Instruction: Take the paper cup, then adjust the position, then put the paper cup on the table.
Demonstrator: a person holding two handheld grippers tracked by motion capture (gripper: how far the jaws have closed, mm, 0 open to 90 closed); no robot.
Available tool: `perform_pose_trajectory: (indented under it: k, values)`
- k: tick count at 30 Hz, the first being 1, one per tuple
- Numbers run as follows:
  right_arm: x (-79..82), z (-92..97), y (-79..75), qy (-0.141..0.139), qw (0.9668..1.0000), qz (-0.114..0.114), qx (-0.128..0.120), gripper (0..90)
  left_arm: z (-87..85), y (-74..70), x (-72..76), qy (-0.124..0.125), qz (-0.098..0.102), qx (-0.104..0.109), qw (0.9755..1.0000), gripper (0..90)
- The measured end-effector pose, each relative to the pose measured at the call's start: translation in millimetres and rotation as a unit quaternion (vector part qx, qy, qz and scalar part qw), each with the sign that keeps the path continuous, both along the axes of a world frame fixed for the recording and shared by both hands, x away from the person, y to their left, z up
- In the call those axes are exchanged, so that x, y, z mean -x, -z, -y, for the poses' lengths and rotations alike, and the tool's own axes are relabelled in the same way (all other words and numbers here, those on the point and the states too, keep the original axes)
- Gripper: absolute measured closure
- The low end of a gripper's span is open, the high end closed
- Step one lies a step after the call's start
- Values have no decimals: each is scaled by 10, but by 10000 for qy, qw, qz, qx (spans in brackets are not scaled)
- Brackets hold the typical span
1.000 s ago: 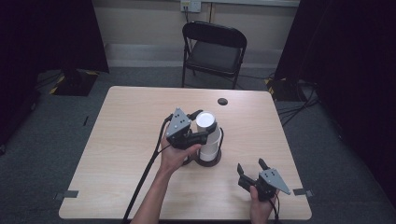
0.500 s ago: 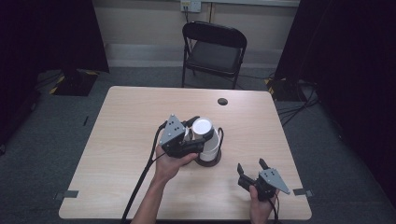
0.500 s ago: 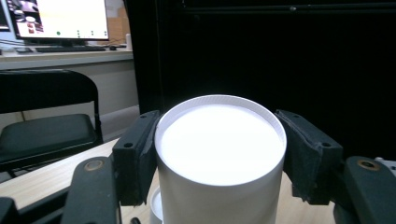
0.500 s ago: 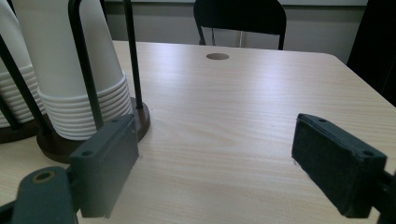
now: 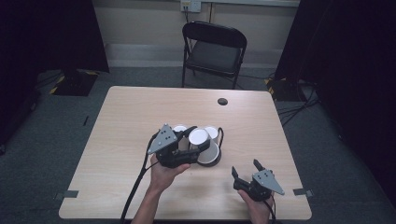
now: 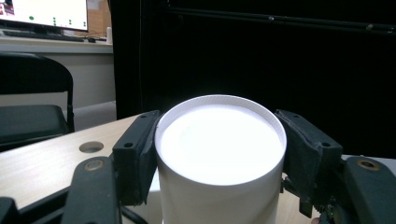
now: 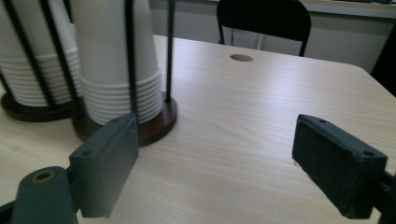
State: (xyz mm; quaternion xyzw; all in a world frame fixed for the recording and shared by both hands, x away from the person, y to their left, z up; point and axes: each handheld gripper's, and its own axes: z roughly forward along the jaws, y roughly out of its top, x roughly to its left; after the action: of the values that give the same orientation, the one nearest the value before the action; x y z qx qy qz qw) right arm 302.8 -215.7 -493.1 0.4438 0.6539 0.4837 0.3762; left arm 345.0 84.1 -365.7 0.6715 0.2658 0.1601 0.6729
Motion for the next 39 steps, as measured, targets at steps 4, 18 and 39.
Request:
perform_pose_trajectory:
  k: [4,18,39]
  values:
    - [55,-113,-39,-326,9994,82,-96,170,-47,79,42,35,-122,77,9999,342]
    - [187,-469,-100,-1288,9905,469,-109,315,-39,407,186,-89,-548,24,9985,343]
    - [197,-811,-98,-2085,9740,887,49,546,-330,581,202,-26,-1288,708,9891,342]
